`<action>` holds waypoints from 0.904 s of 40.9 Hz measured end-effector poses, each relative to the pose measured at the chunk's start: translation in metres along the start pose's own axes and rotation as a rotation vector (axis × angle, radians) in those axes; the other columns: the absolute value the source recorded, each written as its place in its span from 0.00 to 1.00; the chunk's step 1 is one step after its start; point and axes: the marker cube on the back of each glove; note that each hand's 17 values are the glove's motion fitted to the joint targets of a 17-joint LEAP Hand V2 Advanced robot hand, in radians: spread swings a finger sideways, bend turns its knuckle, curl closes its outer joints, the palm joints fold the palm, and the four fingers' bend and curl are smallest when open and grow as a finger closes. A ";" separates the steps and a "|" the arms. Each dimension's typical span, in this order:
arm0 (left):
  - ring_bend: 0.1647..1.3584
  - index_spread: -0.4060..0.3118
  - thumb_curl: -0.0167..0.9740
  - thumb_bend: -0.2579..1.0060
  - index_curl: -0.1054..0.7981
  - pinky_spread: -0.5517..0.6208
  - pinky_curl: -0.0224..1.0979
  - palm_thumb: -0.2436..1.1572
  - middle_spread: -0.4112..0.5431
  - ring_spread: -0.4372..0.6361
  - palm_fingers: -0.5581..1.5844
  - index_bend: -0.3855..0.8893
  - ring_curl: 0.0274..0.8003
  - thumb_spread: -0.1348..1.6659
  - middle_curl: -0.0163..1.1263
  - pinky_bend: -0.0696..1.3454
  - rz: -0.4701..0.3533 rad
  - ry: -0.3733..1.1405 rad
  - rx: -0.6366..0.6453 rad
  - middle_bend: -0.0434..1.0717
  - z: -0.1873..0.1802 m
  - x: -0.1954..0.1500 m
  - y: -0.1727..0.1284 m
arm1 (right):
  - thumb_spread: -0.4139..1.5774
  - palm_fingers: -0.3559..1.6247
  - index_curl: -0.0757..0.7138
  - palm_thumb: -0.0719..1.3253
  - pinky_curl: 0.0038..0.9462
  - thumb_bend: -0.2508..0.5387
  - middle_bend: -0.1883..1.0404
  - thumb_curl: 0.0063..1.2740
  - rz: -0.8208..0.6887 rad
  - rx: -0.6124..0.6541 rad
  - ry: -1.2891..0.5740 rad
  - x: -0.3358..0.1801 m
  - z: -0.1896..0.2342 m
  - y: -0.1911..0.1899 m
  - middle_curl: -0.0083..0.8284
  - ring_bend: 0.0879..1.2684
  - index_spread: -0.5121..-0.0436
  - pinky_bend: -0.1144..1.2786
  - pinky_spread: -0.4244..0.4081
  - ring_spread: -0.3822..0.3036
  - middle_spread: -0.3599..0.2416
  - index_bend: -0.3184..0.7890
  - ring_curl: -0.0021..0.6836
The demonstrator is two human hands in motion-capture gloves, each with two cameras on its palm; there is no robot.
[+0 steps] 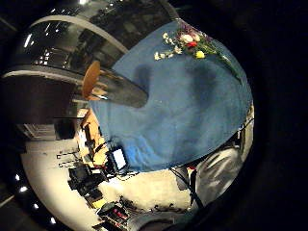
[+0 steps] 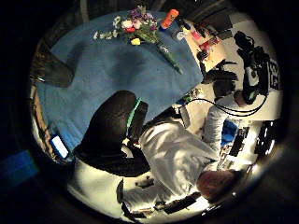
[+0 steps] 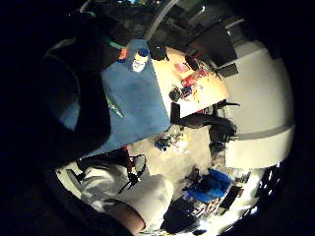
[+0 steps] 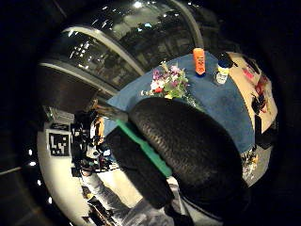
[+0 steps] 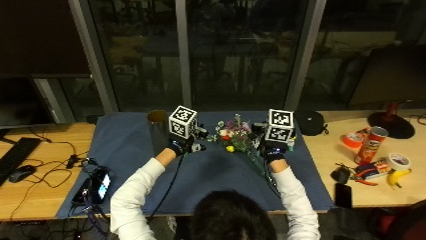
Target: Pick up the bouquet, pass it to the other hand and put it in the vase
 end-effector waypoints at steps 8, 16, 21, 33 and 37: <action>0.29 0.53 0.15 0.30 0.20 0.71 0.15 0.38 0.49 0.53 0.44 0.40 0.20 0.50 0.17 0.26 0.016 0.054 0.030 0.33 0.000 0.015 0.007 | 0.60 0.47 0.26 0.15 0.22 0.38 0.35 0.05 -0.012 -0.015 -0.014 0.000 -0.003 0.002 0.20 0.28 0.64 0.43 0.77 0.64 0.64 0.41 0.27; 0.30 0.52 0.20 0.26 0.26 0.75 0.19 0.39 0.50 0.56 0.42 0.41 0.25 0.59 0.22 0.27 0.029 -0.003 0.031 0.33 0.009 0.012 -0.002 | 0.70 0.45 0.31 0.15 0.27 0.34 0.35 0.08 0.007 -0.020 -0.019 0.004 -0.005 -0.001 0.27 0.29 0.56 0.44 0.81 0.65 0.65 0.40 0.33; 0.31 0.52 0.23 0.24 0.28 0.76 0.21 0.40 0.51 0.57 0.41 0.41 0.26 0.62 0.25 0.27 0.030 0.013 0.012 0.32 0.011 0.013 -0.005 | 0.73 0.45 0.33 0.16 0.28 0.31 0.34 0.10 0.024 -0.035 0.008 0.006 -0.002 -0.004 0.30 0.30 0.55 0.43 0.82 0.65 0.65 0.40 0.36; 0.31 0.53 0.28 0.19 0.32 0.78 0.24 0.42 0.52 0.60 0.40 0.40 0.29 0.65 0.29 0.26 0.013 0.069 -0.032 0.32 0.026 0.021 -0.032 | 0.75 0.39 0.23 0.15 0.35 0.29 0.37 0.13 0.141 -0.107 0.041 0.027 -0.011 -0.027 0.37 0.40 0.56 0.53 0.82 0.65 0.66 0.29 0.44; 0.31 0.55 0.29 0.19 0.33 0.78 0.25 0.42 0.53 0.60 0.40 0.40 0.29 0.65 0.30 0.27 0.015 0.097 -0.018 0.31 0.031 0.026 -0.043 | 0.74 0.42 0.18 0.14 0.35 0.29 0.45 0.14 0.224 -0.117 0.056 0.034 -0.003 -0.045 0.42 0.43 0.62 0.55 0.80 0.63 0.66 0.27 0.46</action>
